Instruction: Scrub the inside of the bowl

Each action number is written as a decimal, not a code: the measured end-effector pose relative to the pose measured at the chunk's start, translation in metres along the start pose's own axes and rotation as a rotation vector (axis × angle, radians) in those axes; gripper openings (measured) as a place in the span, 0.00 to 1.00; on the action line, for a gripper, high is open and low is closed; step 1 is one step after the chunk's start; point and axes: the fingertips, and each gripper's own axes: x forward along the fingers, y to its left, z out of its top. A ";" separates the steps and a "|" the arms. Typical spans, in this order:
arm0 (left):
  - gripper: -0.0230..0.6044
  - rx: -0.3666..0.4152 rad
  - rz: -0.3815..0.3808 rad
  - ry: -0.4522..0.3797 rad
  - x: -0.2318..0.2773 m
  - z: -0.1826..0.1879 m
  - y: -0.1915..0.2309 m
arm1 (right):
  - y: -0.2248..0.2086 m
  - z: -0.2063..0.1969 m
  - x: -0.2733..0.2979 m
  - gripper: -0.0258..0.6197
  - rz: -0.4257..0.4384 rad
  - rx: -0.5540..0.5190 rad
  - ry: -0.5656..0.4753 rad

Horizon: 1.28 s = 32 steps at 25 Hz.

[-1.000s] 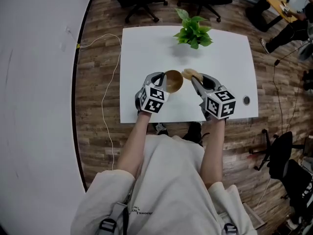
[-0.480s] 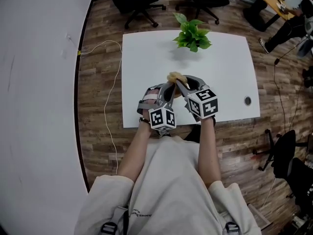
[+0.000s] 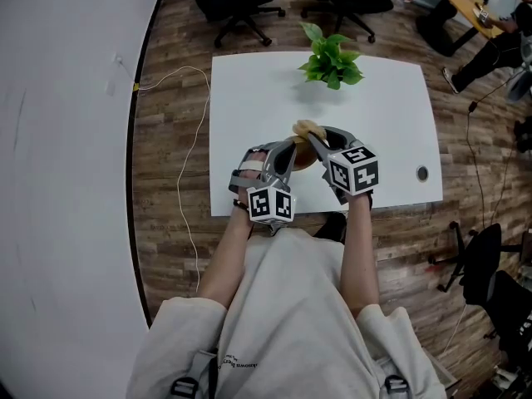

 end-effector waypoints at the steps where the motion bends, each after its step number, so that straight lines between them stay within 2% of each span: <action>1: 0.06 -0.025 0.006 -0.004 -0.002 -0.001 0.003 | -0.002 -0.001 -0.001 0.22 -0.003 0.002 0.004; 3: 0.06 -0.113 0.010 -0.014 -0.004 -0.005 0.010 | -0.006 -0.003 -0.002 0.22 -0.006 0.002 0.011; 4: 0.06 -0.186 0.003 -0.021 -0.003 -0.008 0.014 | -0.007 -0.003 -0.002 0.22 -0.002 0.003 0.011; 8: 0.06 -0.560 -0.009 -0.045 -0.001 -0.029 0.032 | -0.009 -0.005 -0.004 0.22 0.010 0.011 0.010; 15: 0.06 -1.026 0.019 -0.085 -0.005 -0.058 0.066 | -0.006 -0.017 -0.006 0.22 0.031 -0.018 0.043; 19: 0.06 -1.190 0.037 -0.059 0.001 -0.069 0.072 | -0.001 -0.014 -0.003 0.22 0.013 -0.044 0.037; 23: 0.06 -1.380 0.081 -0.078 0.003 -0.080 0.077 | 0.004 -0.010 -0.002 0.22 0.016 -0.061 0.036; 32: 0.06 -1.639 0.149 -0.117 0.006 -0.094 0.077 | 0.021 -0.014 0.009 0.22 0.003 -0.104 0.067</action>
